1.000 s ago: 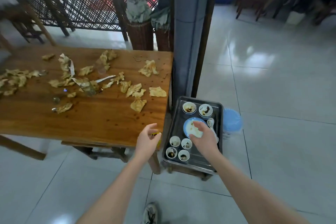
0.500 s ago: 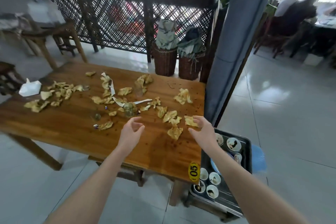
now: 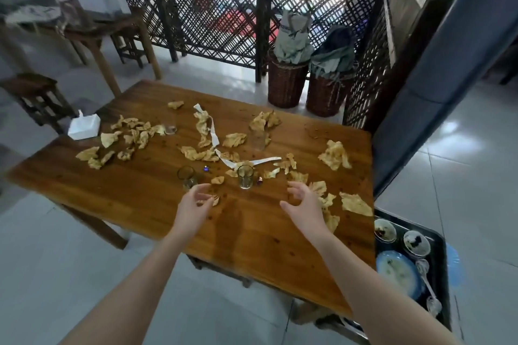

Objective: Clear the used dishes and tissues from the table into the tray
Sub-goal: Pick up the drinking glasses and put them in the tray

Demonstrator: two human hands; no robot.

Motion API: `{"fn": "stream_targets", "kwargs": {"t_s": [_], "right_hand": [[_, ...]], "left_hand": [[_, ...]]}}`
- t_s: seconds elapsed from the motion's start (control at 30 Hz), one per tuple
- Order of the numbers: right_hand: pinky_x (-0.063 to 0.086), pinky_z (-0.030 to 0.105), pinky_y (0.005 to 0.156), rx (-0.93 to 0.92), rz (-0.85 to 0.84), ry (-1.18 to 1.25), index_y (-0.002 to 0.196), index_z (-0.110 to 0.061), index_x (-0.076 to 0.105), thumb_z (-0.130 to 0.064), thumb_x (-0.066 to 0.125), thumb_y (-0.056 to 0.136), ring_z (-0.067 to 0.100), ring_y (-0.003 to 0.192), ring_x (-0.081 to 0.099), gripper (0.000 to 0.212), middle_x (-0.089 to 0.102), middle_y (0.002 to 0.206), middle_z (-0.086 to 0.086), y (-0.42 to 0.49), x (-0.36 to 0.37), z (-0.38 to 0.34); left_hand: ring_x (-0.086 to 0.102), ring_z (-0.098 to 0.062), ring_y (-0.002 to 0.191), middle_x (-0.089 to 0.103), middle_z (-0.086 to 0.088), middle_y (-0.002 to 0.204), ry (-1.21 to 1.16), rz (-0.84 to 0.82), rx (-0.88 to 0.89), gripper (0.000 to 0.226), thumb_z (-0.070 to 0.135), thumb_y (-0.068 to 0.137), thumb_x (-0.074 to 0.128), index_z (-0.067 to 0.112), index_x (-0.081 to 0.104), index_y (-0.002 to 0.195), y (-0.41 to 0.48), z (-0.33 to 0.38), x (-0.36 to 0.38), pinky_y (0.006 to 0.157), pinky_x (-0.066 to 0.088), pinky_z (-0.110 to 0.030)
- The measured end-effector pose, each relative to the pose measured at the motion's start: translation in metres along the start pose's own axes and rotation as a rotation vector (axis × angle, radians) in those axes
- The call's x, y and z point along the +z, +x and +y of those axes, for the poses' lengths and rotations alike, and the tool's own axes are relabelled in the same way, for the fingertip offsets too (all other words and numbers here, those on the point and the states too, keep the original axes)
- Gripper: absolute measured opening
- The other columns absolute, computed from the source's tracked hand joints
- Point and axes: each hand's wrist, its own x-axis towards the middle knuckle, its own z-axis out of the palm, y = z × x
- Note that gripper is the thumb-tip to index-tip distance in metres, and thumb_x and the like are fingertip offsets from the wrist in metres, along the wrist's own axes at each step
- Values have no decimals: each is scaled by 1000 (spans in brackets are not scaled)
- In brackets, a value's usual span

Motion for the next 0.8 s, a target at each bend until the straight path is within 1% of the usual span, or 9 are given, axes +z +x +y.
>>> {"fn": "stream_targets", "kwargs": {"t_s": [0.13, 0.27, 0.37, 0.43, 0.53, 0.63, 0.7, 0.77, 0.8], "right_hand": [[36, 2, 64, 20, -23, -18, 127, -27, 53, -15, 73, 82, -2, 103, 48, 50, 59, 121, -8, 28, 25, 3], [36, 3, 73, 52, -72, -36, 129, -24, 53, -12, 74, 80, 5, 112, 52, 54, 59, 124, -4, 62, 53, 9], [36, 5, 73, 87, -108, -56, 130, -22, 52, -11, 75, 80, 10, 116, 53, 57, 59, 126, -3, 88, 74, 12], [39, 9, 80, 115, -139, -69, 131, -24, 50, -11, 75, 79, 11, 117, 53, 59, 58, 127, -3, 103, 88, 14], [42, 18, 88, 129, -189, -103, 134, -25, 45, -12, 78, 76, 12, 117, 52, 68, 56, 128, -4, 124, 107, 19], [45, 26, 95, 142, -198, -109, 134, -25, 43, -13, 80, 73, 14, 120, 50, 73, 55, 130, -3, 141, 124, 26], [44, 24, 92, 165, -191, -104, 133, -24, 43, -15, 82, 71, 14, 119, 51, 73, 56, 128, -4, 150, 133, 30], [41, 19, 87, 177, -188, -101, 129, -25, 46, -18, 83, 70, 13, 117, 52, 70, 57, 120, -10, 157, 142, 33], [39, 18, 87, 179, -186, -105, 128, -25, 48, -19, 83, 70, 13, 117, 52, 68, 56, 117, -11, 160, 147, 33]], "left_hand": [[59, -14, 100, 63, -4, 112, -6, 10, -51, 39, 16, 93, 60, 18, 52, 131, 23, -21, -6, 70, 46, -15], [61, -12, 97, 63, -2, 111, -19, 72, -79, 46, 15, 91, 62, 19, 48, 134, 50, -38, -9, 71, 50, -20], [60, -15, 99, 61, -3, 114, -35, 145, -114, 49, 14, 89, 65, 22, 46, 133, 72, -50, -11, 76, 54, -28], [58, -16, 105, 58, -3, 119, -17, 161, -144, 53, 13, 87, 67, 23, 45, 133, 86, -59, -14, 82, 54, -32], [53, -17, 113, 54, -4, 127, 25, 188, -171, 60, 13, 84, 71, 20, 43, 136, 103, -73, -17, 91, 50, -32], [49, -16, 117, 53, -5, 129, 62, 198, -171, 65, 14, 80, 74, 17, 43, 137, 117, -87, -17, 94, 46, -32], [47, -16, 120, 51, -5, 132, 61, 189, -190, 69, 15, 78, 77, 17, 42, 137, 124, -94, -15, 97, 45, -34], [46, -17, 121, 50, -4, 133, 60, 178, -208, 72, 16, 76, 78, 19, 40, 137, 133, -100, -13, 97, 44, -34], [46, -17, 122, 50, -4, 133, 57, 174, -212, 73, 17, 75, 79, 20, 40, 137, 137, -103, -12, 97, 43, -33]]}}
